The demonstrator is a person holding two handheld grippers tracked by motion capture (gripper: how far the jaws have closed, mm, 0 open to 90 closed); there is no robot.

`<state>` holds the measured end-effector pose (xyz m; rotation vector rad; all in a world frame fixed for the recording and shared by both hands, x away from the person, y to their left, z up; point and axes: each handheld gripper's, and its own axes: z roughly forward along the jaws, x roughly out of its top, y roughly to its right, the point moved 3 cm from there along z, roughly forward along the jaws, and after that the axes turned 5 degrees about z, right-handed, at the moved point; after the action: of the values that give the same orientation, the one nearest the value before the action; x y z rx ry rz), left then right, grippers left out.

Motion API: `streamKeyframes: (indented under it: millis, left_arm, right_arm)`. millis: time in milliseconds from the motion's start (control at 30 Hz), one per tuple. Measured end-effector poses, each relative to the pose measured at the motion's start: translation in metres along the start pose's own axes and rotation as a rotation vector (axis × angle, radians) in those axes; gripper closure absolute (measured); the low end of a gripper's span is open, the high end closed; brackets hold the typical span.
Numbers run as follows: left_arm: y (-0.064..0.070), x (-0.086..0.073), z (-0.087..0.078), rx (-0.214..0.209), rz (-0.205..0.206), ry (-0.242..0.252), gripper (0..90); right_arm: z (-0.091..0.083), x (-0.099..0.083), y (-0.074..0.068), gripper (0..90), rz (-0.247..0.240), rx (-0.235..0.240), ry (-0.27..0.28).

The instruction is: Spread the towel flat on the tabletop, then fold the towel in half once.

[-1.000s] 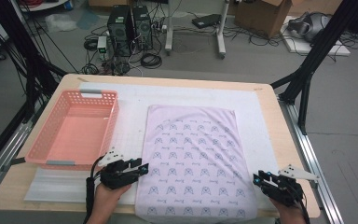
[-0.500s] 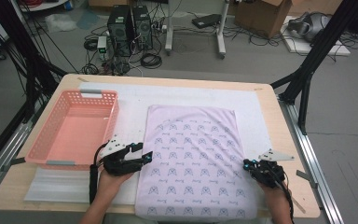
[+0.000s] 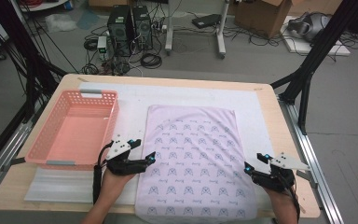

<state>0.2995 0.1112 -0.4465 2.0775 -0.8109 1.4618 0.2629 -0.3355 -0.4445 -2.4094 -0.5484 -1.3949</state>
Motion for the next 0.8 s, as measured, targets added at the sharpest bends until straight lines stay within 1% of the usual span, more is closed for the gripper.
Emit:
streamKeyframes:
  millis: [33,67,100,167,233,300,433,567,667,800]
  left_arm:
    - [-0.001,-0.001,-0.001,-0.006,0.004,-0.004,24.2]
    - [-0.001,-0.001,-0.001,-0.003,-0.001,0.0,23.9]
    - [-0.002,-0.001,-0.002,-0.002,-0.008,0.002,23.7]
    - [-0.004,-0.001,-0.004,-0.005,-0.023,0.006,22.7]
    - [-0.006,-0.001,-0.006,-0.001,-0.034,0.014,22.7]
    - [-0.008,0.0,-0.006,0.002,-0.037,0.016,22.7]
    - [-0.009,0.001,-0.005,-0.007,-0.043,0.011,22.7]
    - [-0.009,0.0,-0.002,-0.006,-0.04,-0.004,22.7]
    - [-0.009,0.001,0.0,-0.008,-0.047,-0.005,22.7]
    - [-0.011,0.002,0.004,-0.005,-0.049,-0.013,22.8]
  right_arm:
    - [0.0,0.001,0.001,27.1,0.004,-0.004,0.009]
    - [-0.001,0.002,0.002,25.3,0.019,-0.006,0.018]
    - [-0.001,0.004,0.003,24.4,0.021,-0.009,0.027]
    - [0.0,0.005,0.004,24.2,0.022,-0.011,0.029]
    - [0.001,0.005,0.004,23.9,0.027,-0.007,0.024]
    - [0.003,0.004,0.003,23.9,0.021,0.0,0.014]
    - [0.003,0.004,0.002,23.9,0.02,0.004,0.006]
    - [0.002,0.003,0.004,23.9,0.027,-0.002,0.008]
    - [0.003,0.003,0.005,23.9,0.026,-0.001,0.008]
    - [0.004,0.003,0.006,23.9,0.034,-0.001,-0.005]
